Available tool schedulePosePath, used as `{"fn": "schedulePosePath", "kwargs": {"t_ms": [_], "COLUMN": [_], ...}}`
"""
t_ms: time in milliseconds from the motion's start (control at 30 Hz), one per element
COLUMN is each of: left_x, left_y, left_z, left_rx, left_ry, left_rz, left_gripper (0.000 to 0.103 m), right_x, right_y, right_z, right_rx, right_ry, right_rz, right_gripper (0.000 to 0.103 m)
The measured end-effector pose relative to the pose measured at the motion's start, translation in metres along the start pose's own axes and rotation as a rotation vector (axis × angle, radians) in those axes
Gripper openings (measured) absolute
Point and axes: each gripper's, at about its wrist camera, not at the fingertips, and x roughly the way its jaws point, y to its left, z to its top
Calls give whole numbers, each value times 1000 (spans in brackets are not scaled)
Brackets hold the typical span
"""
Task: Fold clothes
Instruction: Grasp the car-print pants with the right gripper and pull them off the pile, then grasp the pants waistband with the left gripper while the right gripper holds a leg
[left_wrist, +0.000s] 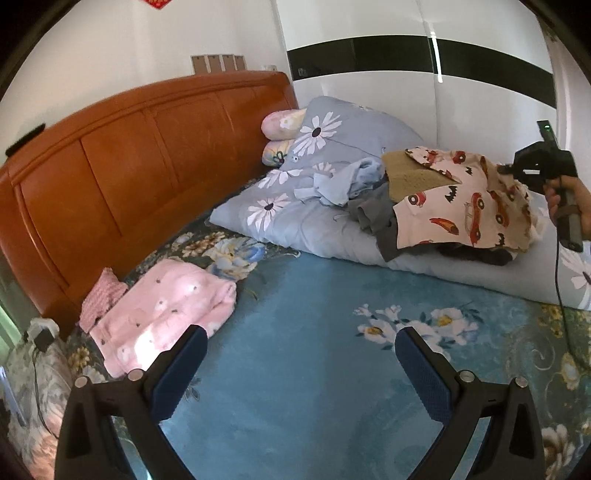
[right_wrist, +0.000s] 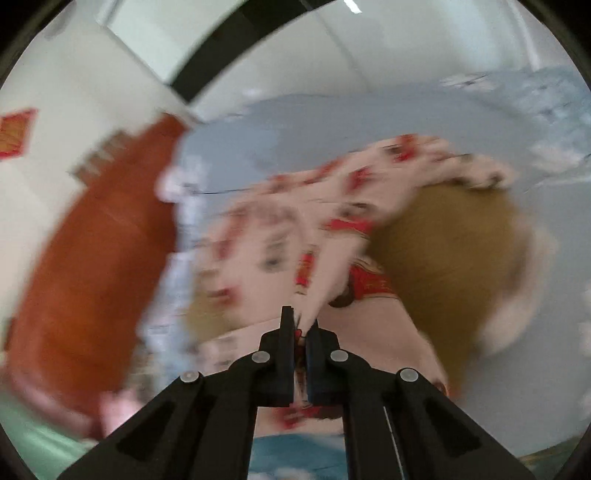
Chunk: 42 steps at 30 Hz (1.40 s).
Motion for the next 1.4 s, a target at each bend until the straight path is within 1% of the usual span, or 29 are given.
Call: {"fn": "schedulePosePath", "kwargs": {"t_ms": [67,100,233,267,367,433,500,567,600,667,700,733,767,800,833,900,967,1000,1033,1100,1133,1167,1200,1233,1267,1300,1333,1367,1400], "left_x": [1,1,-2,-4,-11,-16,-20,-23,-24,-24,-23,-19,-16,-12,-7,2,12,17,22,30,35,40,45,50,52,60,64,68,70], "left_y": [1,3,13,13,22,28,34,40,42,46,48,48,49,49,48,44,37,33,30,25,25,26,27,28,28,33,33,32,31], "left_z": [0,-1,-5,-5,-6,-7,-8,-11,-13,-18,-21,-25,-29,-35,-40,-52,-61,-66,-70,-80,-84,-87,-91,-95,-98,-101,-103,-105,-105], "left_rx": [-23,-43,-98,-108,-148,-170,-193,-213,-219,-226,-230,-237,-245,-254,-262,-267,-256,-250,-241,-228,-241,-255,-268,-282,-296,-315,-319,-318,-317], "left_ry": [10,24,41,41,33,28,21,17,20,33,44,60,76,98,125,179,225,248,268,310,326,341,357,372,380,403,414,420,422], "left_rz": [-18,-39,-64,-66,-85,-100,-120,-144,-153,-167,-178,-193,-207,-224,-240,-268,-279,-284,-288,-279,-280,-281,-283,-284,-286,-284,-280,-276,-277], "left_gripper": [103,103,103,103,103,103,103,103,103,103,103,103,103,103,103,103,103,103,103,103,103,103,103,103,102,102,102,100,99], "right_x": [-9,-18,-51,-59,-82,-99,-113,-123,-126,-138,-138,-136,-135,-133,-129,-126,-123,-121,-117,-108,-105,-105,-106,-108,-113,-119,-124,-131,-128], "right_y": [11,17,41,47,67,89,118,144,157,169,171,172,170,166,166,143,123,113,103,69,60,50,45,40,35,31,30,31,37], "right_z": [-10,-15,-36,-41,-63,-78,-102,-128,-153,-195,-225,-246,-266,-294,-312,-353,-386,-401,-408,-415,-412,-407,-402,-393,-382,-371,-361,-351,-334], "right_rx": [13,22,2,-7,5,-46,-123,-182,-208,-240,-242,-237,-227,-209,-198,-150,-129,-119,-123,-109,-102,-109,-115,-116,-136,-157,-187,-211,-238], "right_ry": [-6,-17,-48,-55,-117,-116,-96,-62,-19,44,107,154,198,258,293,393,475,516,553,623,647,652,652,661,662,660,644,636,611], "right_rz": [105,173,359,384,445,503,566,606,635,646,642,627,602,563,538,454,367,321,260,132,89,18,-24,-38,-56,-74,-90,-96,-105], "right_gripper": [4,4,4,4,4,4,4,4,4,4,4,4,4,4,4,4,4,4,4,4,5,7,7,8,16,34,44,44,44]}}
